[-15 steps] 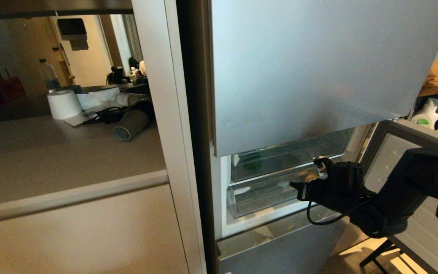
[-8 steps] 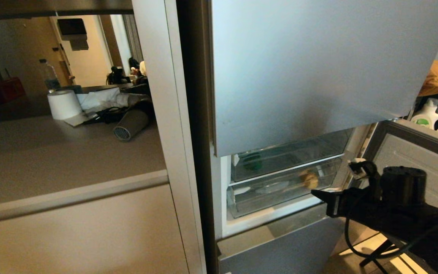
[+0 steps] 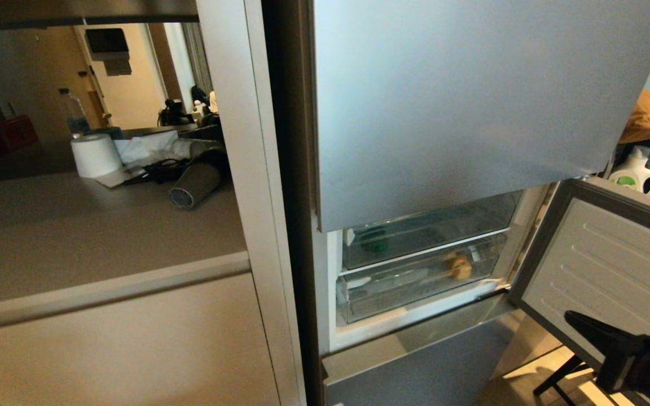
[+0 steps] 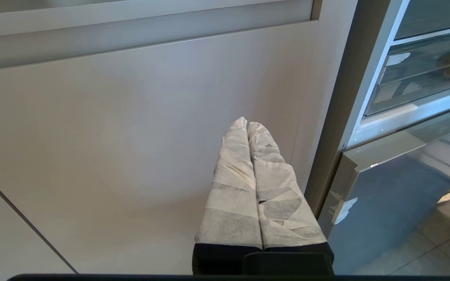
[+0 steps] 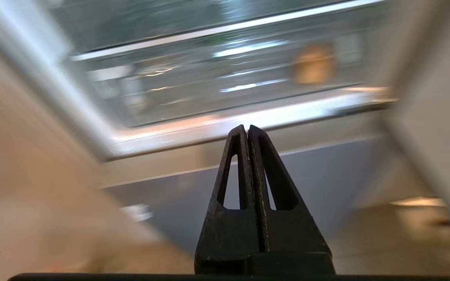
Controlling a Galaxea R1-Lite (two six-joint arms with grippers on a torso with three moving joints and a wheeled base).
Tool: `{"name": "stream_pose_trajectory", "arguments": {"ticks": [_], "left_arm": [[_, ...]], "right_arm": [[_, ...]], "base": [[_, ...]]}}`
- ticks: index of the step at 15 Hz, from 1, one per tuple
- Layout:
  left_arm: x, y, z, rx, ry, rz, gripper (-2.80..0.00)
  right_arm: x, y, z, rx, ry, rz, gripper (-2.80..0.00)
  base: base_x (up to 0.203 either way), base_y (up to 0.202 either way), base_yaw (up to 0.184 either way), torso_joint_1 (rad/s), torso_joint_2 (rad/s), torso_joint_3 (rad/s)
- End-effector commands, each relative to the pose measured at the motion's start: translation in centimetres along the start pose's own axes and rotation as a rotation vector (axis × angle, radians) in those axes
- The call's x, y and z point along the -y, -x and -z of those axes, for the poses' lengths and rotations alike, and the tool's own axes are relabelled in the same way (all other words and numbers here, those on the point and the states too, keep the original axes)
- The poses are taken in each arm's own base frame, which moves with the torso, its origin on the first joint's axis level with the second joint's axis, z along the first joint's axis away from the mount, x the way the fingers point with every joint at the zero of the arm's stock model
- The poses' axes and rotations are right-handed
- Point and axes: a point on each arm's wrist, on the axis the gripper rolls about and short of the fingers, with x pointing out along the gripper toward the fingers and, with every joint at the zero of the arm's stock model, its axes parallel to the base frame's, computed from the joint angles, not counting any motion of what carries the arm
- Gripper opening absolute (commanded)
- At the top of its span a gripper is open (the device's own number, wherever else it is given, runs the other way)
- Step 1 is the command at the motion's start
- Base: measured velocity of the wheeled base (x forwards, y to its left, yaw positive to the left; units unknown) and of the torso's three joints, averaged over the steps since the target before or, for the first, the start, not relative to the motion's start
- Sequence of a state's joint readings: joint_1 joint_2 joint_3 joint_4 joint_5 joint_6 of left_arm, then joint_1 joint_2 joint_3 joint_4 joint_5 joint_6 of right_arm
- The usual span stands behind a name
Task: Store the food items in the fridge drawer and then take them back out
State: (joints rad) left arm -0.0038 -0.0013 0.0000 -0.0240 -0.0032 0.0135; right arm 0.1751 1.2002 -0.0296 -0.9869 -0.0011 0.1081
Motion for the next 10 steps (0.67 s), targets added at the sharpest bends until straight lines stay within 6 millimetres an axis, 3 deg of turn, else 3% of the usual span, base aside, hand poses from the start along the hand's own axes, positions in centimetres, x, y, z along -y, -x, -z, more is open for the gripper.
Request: {"name": "stream_pose_trajectory", "arguments": {"ticks": [1, 3, 6, 10], "left_arm": [[0.0, -0.1, 0.3, -0.011, 0.000, 0.001, -2.80], [0.0, -0.1, 0.3, -0.011, 0.000, -0.001, -2.80], [0.0, -0.1, 0.3, -0.011, 0.000, -0.001, -2.80], [0.0, -0.1, 0.3, -0.011, 0.000, -0.001, -2.80]], "right_arm": [[0.1, 3.3, -0.6, 0.122, 0.020, 0.045, -2.80], [0.2, 5.9, 0.1, 0.138, 0.056, 0.083, -2.80], [0.7, 9.2, 2.9, 0.064, 0.116, 0.136, -2.80], [0.8, 12.1, 6.3, 0.020, 0.127, 0.154, -2.80]], "base": [[0.000, 0.000, 0.000, 0.000, 0.00, 0.000], [0.000, 0.000, 0.000, 0.000, 0.00, 0.000], [0.000, 0.000, 0.000, 0.000, 0.00, 0.000], [0.000, 0.000, 0.000, 0.000, 0.00, 0.000]]}}
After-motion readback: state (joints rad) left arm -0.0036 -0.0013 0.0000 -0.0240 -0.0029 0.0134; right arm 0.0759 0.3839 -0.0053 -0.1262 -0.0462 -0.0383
